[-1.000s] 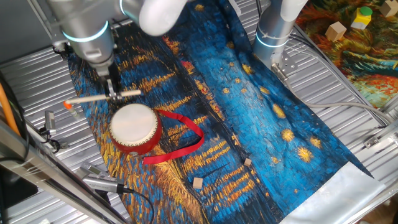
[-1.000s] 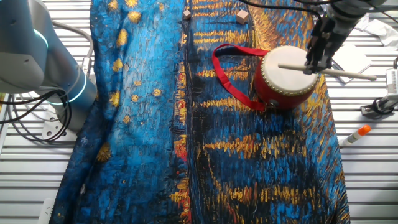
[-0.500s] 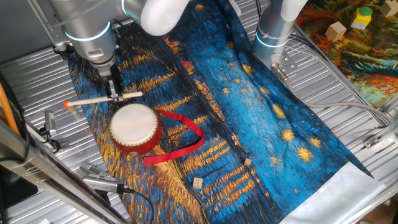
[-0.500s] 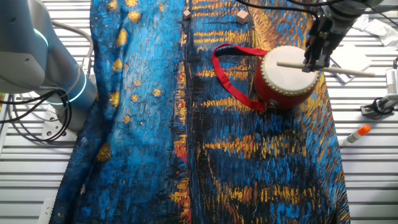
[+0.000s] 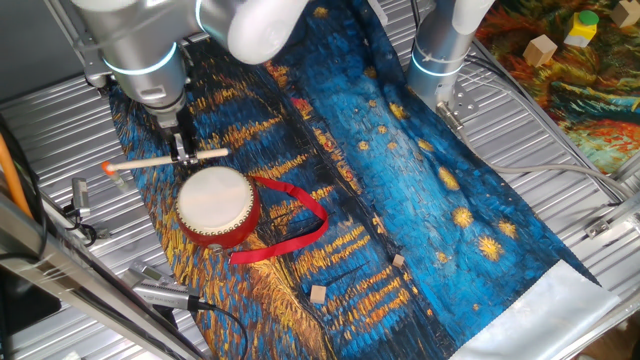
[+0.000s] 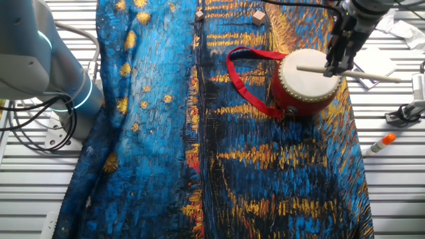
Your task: Play the drum
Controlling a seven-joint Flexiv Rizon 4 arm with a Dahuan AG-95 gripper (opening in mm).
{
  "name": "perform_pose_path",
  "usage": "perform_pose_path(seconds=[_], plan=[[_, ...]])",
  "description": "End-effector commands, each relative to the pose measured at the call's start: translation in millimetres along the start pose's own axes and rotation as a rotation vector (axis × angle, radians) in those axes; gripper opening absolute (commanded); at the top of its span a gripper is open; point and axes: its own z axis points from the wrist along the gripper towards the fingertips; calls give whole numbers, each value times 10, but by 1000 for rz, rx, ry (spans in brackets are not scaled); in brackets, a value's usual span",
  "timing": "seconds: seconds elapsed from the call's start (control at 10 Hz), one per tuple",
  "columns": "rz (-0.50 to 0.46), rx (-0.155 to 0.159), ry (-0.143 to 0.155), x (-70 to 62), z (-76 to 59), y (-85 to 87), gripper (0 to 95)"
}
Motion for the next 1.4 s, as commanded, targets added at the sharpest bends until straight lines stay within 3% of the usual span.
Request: perform_pose_path(seconds=[0.1,0.7,1.1,1.4], plan=[[7,-7,10,1,2,3,0],[7,-3,10,0,4,3,0],[-111,2,-6,0,4,3,0],[-123,1,-14,0,4,3,0]])
